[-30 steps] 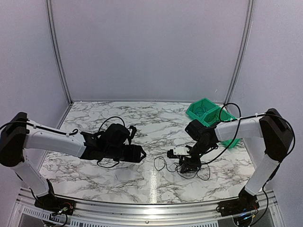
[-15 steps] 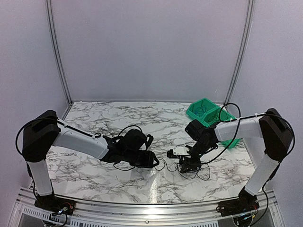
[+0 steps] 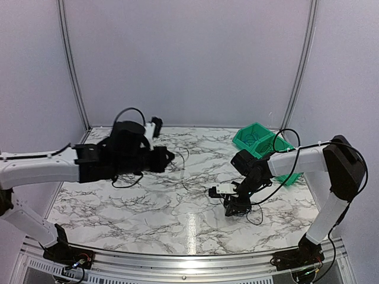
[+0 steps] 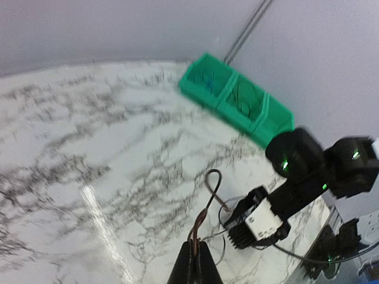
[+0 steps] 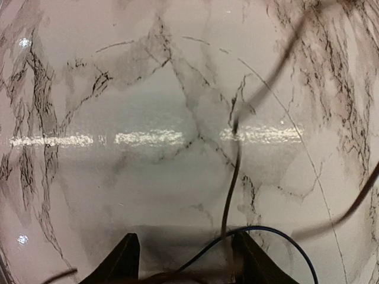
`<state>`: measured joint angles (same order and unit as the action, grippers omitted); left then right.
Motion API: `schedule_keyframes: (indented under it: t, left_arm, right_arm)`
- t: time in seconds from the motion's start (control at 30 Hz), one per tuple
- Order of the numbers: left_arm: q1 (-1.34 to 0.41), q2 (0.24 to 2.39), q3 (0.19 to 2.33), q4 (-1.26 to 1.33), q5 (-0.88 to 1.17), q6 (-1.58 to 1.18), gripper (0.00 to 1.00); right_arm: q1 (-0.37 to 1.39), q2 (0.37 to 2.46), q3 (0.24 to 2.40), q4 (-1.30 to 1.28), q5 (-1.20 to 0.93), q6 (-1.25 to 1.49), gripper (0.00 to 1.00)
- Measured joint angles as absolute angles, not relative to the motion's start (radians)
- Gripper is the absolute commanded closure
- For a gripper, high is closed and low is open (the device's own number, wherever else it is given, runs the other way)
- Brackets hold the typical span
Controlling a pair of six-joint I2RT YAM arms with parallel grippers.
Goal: Untangle the cables
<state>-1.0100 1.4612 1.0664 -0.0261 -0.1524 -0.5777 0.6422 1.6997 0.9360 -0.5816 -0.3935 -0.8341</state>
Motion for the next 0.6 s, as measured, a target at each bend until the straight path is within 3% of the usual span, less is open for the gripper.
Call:
schedule_keyframes:
  t: [0.23, 0.6]
  left_arm:
    - [-0.989, 1.129, 1.172, -0.125, -0.437, -0.438, 1.0]
    - [-0.989, 1.061, 1.412, -0.323, -0.695, -0.2, 1.0]
  right_arm:
    - [0.642, 1.702, 0.939, -0.582, -0.39, -0.826, 0.43]
    - [0.642, 1.705, 0.94, -0.577, -0.384, -0.816, 0.43]
